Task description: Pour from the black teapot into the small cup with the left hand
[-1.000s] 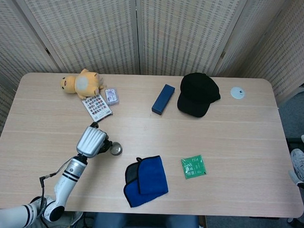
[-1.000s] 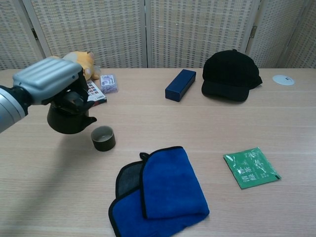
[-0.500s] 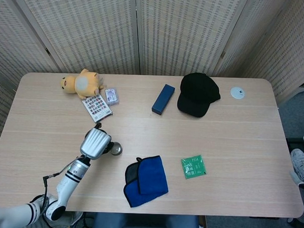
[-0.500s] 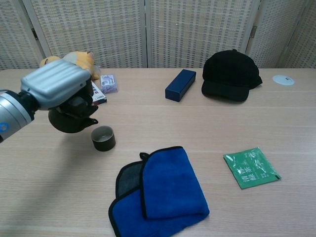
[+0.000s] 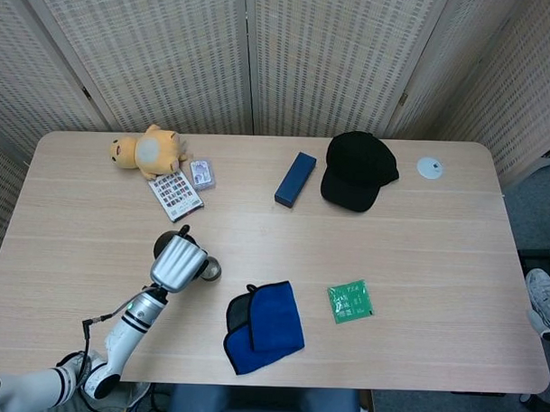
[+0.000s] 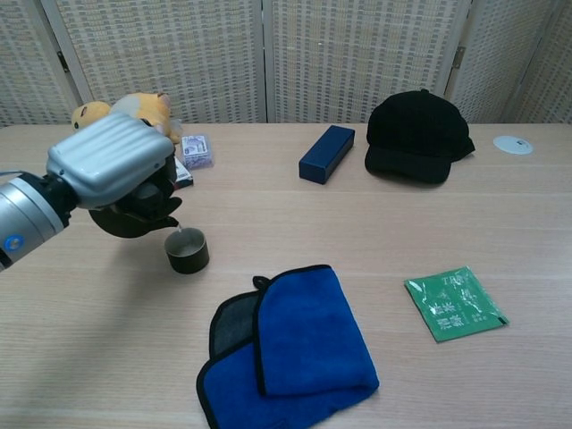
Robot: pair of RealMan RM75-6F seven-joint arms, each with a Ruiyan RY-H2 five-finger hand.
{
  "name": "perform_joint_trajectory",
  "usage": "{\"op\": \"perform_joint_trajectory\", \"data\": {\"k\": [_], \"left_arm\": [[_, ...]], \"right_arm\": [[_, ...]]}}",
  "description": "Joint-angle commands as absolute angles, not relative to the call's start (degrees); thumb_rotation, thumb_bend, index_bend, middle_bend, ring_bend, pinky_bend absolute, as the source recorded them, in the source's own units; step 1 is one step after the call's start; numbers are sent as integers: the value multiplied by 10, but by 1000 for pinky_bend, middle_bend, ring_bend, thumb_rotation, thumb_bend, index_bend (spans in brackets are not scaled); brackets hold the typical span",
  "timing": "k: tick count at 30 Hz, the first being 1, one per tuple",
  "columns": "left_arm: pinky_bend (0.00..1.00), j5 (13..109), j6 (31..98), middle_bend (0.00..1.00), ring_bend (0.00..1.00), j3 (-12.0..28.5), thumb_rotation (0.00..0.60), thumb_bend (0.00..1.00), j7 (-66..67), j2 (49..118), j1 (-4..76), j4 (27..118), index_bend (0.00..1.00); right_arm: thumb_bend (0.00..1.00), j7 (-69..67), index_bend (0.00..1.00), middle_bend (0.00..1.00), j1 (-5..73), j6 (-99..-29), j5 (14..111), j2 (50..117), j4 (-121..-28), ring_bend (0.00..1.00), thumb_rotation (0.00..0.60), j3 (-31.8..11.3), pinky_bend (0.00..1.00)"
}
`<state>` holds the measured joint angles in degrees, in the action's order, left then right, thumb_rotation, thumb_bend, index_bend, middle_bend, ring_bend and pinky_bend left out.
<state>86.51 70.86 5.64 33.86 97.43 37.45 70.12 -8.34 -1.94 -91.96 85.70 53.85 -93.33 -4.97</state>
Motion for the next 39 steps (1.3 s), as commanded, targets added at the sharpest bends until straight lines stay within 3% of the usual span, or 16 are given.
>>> {"op": "perform_joint_trajectory", "data": {"k": [1, 39], "left_arm": [[356, 867, 709, 1000, 978, 55, 537, 403, 341, 975, 375, 700, 1000], [356, 888, 712, 1000, 978, 51, 562, 402, 363, 976, 375, 688, 1000]], "right_arm": [[184, -83, 20, 148, -20, -920, 857, 538, -933, 0, 600, -50, 0], [184, -88, 20, 148, -22, -923, 857, 537, -931, 0, 600, -53, 0]]}}
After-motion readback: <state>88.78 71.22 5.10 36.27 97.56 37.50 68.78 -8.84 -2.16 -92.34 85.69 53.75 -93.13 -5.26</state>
